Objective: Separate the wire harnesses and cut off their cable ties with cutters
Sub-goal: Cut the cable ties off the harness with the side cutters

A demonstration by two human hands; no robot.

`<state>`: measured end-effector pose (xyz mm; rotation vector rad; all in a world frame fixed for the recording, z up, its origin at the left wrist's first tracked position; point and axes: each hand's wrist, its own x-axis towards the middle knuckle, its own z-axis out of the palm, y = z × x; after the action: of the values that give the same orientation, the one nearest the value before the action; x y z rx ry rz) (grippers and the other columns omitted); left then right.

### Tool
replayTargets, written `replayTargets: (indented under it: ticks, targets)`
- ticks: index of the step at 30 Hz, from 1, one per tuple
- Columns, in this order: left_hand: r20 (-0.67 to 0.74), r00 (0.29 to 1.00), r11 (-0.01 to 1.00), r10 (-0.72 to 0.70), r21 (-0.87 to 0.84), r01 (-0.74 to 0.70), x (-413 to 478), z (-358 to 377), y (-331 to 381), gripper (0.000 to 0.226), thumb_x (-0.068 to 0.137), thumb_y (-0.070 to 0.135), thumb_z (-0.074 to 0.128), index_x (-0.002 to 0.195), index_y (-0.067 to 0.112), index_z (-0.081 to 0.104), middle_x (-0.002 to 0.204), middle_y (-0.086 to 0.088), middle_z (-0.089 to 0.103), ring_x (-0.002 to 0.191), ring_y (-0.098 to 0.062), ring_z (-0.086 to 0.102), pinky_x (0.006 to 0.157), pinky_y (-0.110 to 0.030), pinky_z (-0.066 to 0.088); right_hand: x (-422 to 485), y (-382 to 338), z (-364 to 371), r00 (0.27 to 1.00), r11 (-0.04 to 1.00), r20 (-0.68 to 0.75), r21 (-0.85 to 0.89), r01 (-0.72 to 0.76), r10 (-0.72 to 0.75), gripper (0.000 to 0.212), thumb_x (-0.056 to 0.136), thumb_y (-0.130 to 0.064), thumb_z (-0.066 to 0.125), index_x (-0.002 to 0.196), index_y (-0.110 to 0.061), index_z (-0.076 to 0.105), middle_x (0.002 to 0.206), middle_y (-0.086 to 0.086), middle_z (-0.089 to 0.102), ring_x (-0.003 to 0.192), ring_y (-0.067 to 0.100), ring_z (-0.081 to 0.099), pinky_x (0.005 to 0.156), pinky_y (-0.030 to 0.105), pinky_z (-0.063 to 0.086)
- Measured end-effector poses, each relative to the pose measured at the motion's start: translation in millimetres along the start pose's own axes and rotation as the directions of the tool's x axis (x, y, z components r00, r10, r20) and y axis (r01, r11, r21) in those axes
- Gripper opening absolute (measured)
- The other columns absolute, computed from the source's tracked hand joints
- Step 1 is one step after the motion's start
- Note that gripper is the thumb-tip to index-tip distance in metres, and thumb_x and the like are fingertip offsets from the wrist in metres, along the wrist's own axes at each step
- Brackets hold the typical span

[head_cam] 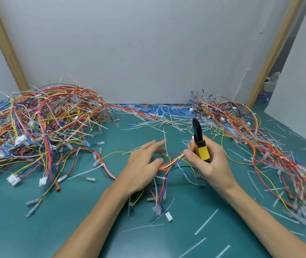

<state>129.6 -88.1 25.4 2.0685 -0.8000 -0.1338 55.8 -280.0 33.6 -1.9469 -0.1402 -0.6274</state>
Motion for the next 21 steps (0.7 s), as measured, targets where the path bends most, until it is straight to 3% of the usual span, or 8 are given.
replayTargets:
  ticks: [3, 6, 9, 15, 18, 21]
  targets:
    - [-0.072, 0.997, 0.998, -0.007, 0.064, 0.011, 1, 2, -4, 0.030, 0.095, 0.025, 0.057, 0.124, 0.030, 0.062, 0.110, 0.017, 0.065, 0.119, -0.008, 0.049, 0.108, -0.033, 0.034, 0, 0, -2, 1.000, 0.995, -0.014, -0.099, 0.021, -0.022, 0.027, 0.085, -0.031, 0.070, 0.077, -0.013, 0.050, 0.065, 0.006, 0.048, 0.058, 0.021, 0.040, 0.057, 0.036, 0.035]
    - [-0.193, 0.979, 0.992, 0.063, 0.120, -0.040, -2, 0, -4, 0.014, 0.092, 0.020, 0.064, 0.104, 0.027, 0.067, 0.096, 0.014, 0.061, 0.103, -0.008, 0.052, 0.094, -0.029, 0.037, 0, 1, -2, 0.998, 0.975, -0.038, -0.219, 0.037, -0.047, 0.033, 0.084, -0.036, 0.068, 0.077, -0.010, 0.049, 0.064, 0.008, 0.047, 0.059, 0.025, 0.040, 0.058, 0.041, 0.038]
    - [-0.312, 0.934, 0.982, 0.176, 0.126, -0.142, -2, -7, -3, 0.004, 0.092, 0.015, 0.068, 0.094, 0.018, 0.069, 0.090, 0.007, 0.062, 0.090, -0.010, 0.058, 0.087, -0.025, 0.043, 0, 3, 0, 0.996, 0.951, -0.080, -0.310, 0.009, -0.036, 0.032, 0.084, -0.037, 0.070, 0.075, -0.016, 0.046, 0.062, 0.008, 0.048, 0.058, 0.021, 0.039, 0.058, 0.036, 0.038]
    - [-0.510, 0.837, 0.980, 0.201, 0.106, -0.170, -5, -7, 6, 0.009, 0.092, 0.020, 0.071, 0.088, 0.021, 0.078, 0.080, 0.015, 0.073, 0.081, 0.001, 0.066, 0.076, -0.008, 0.043, 3, 13, 4, 0.970, 0.926, -0.228, -0.340, -0.163, 0.087, 0.034, 0.087, -0.034, 0.074, 0.075, -0.017, 0.047, 0.064, 0.007, 0.054, 0.058, 0.019, 0.044, 0.056, 0.031, 0.038]
    - [-0.523, 0.835, 0.985, 0.170, 0.101, -0.138, -6, -3, 8, 0.014, 0.095, 0.017, 0.067, 0.083, 0.020, 0.074, 0.071, 0.017, 0.072, 0.072, 0.003, 0.067, 0.070, -0.012, 0.047, 3, 16, 6, 0.947, 0.924, -0.277, -0.293, -0.246, 0.164, 0.034, 0.087, -0.036, 0.072, 0.077, -0.013, 0.049, 0.068, 0.009, 0.050, 0.060, 0.020, 0.043, 0.057, 0.034, 0.036]
    - [-0.487, 0.861, 0.989, 0.148, 0.089, -0.120, -5, 1, 10, 0.016, 0.098, 0.021, 0.063, 0.082, 0.020, 0.066, 0.066, 0.019, 0.062, 0.067, 0.001, 0.060, 0.062, -0.012, 0.041, 3, 17, 6, 0.938, 0.920, -0.290, -0.283, -0.272, 0.188, 0.038, 0.087, -0.037, 0.071, 0.078, -0.010, 0.047, 0.068, 0.010, 0.047, 0.060, 0.020, 0.042, 0.057, 0.036, 0.035]
